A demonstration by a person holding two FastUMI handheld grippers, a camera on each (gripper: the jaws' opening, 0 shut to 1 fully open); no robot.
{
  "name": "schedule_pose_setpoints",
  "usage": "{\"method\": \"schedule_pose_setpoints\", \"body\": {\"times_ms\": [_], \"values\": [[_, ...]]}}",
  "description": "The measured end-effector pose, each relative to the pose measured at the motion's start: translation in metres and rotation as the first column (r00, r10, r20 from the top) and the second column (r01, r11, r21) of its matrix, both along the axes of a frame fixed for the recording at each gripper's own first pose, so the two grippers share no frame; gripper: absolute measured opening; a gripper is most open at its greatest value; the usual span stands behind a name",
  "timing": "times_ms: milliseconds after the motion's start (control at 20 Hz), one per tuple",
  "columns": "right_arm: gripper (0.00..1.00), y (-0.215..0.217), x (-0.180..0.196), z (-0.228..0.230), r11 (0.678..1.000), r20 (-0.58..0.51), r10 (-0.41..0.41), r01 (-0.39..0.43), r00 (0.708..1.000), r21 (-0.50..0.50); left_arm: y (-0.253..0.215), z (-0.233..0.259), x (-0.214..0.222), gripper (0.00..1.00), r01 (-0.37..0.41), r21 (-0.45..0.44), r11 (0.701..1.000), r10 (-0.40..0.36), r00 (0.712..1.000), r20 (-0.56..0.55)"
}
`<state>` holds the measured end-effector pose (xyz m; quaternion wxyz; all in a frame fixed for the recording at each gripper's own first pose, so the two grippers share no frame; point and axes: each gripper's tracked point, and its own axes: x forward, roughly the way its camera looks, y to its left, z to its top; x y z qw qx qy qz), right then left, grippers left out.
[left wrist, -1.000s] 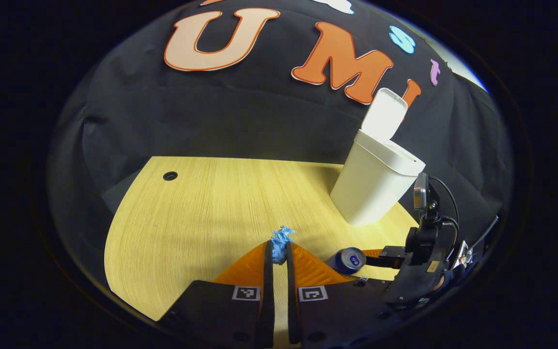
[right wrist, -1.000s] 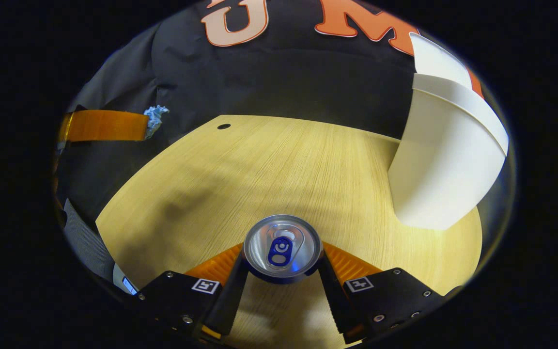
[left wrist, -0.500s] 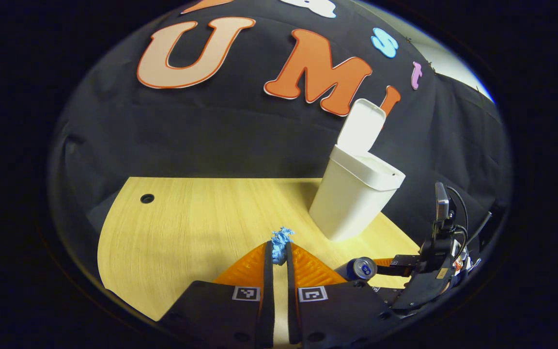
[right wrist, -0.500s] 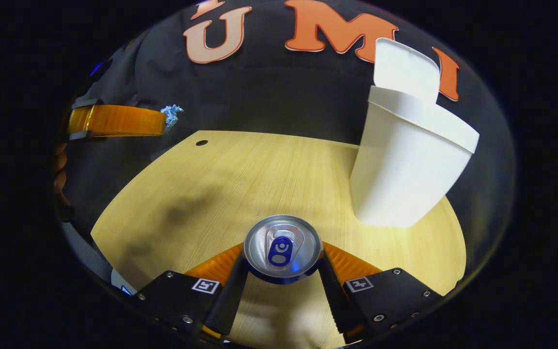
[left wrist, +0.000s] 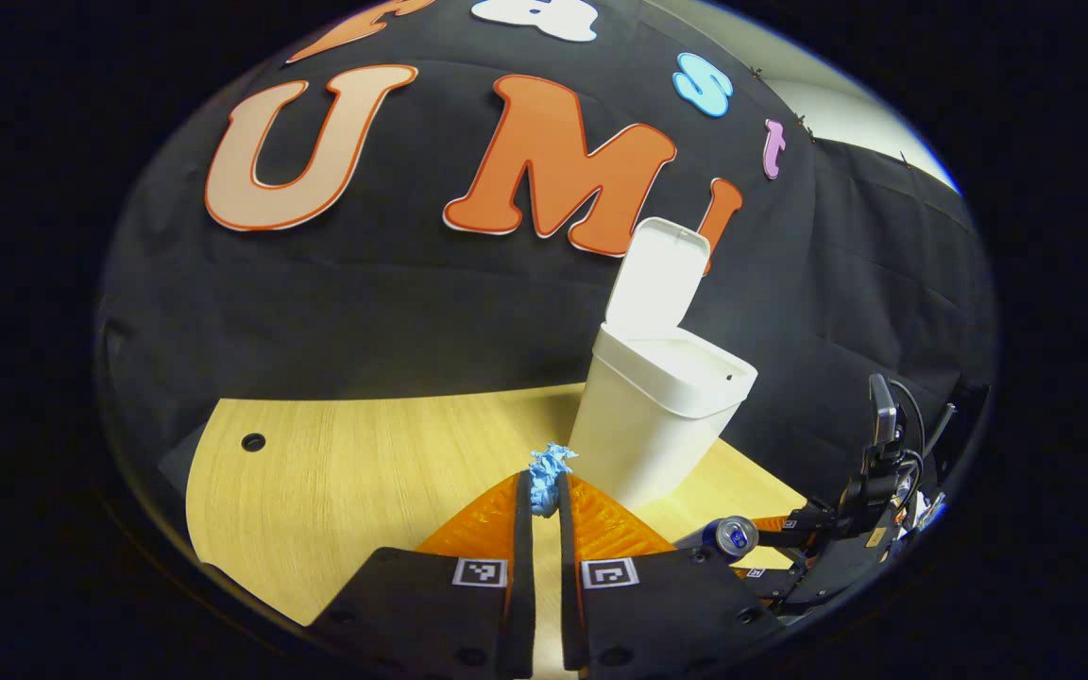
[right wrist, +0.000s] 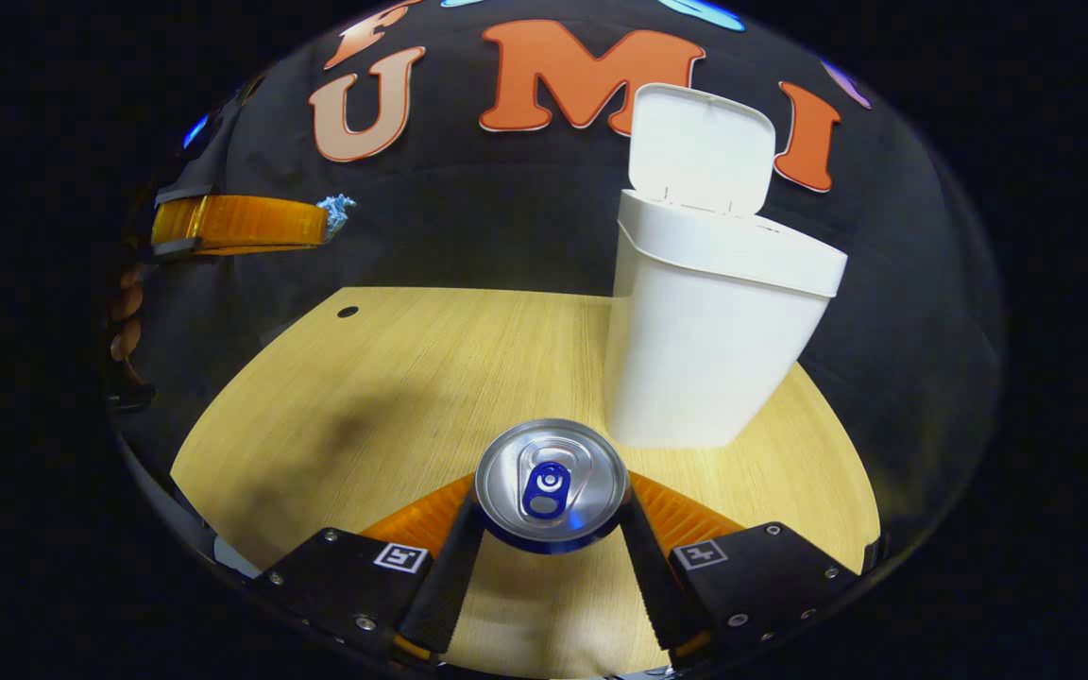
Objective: Press the lid of the desktop garbage bin to open it, pick up the crumpled paper on the desktop and throw it into the bin, then pick up the pop can on the desktop and drop it into the bin, and finally close the garbage bin lid.
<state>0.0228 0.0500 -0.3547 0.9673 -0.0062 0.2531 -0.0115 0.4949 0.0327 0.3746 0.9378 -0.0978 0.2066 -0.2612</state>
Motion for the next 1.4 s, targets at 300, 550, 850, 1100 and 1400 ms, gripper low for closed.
{"method": "schedule_pose_setpoints", "body": {"times_ms": [300,550,850,1100,1400], "values": [[0.79,-0.013,-0.022,-0.022,0.999,0.017,-0.042,0.042,0.999,0.011,-0.051,0.027,0.015,0.14,0.037,0.005,0.999,-0.037,0.998,0.046],[0.79,-0.022,-0.047,-0.05,0.996,0.011,-0.079,0.078,0.997,0.034,-0.087,0.045,0.034,0.14,0.038,0.013,0.999,-0.039,0.996,0.084],[0.79,-0.012,-0.062,-0.07,0.994,0.026,-0.105,0.104,0.994,0.036,-0.131,0.061,0.054,0.14,0.057,0.016,0.998,-0.058,0.991,0.119],[0.79,-0.014,-0.085,-0.075,0.991,0.033,-0.128,0.127,0.991,0.039,-0.166,0.064,0.067,0.15,0.075,0.025,0.997,-0.077,0.988,0.132],[0.8,-0.011,-0.097,-0.077,0.989,0.041,-0.147,0.146,0.988,0.038,-0.2,0.063,0.081,0.14,0.095,0.042,0.995,-0.1,0.985,0.143]]}}
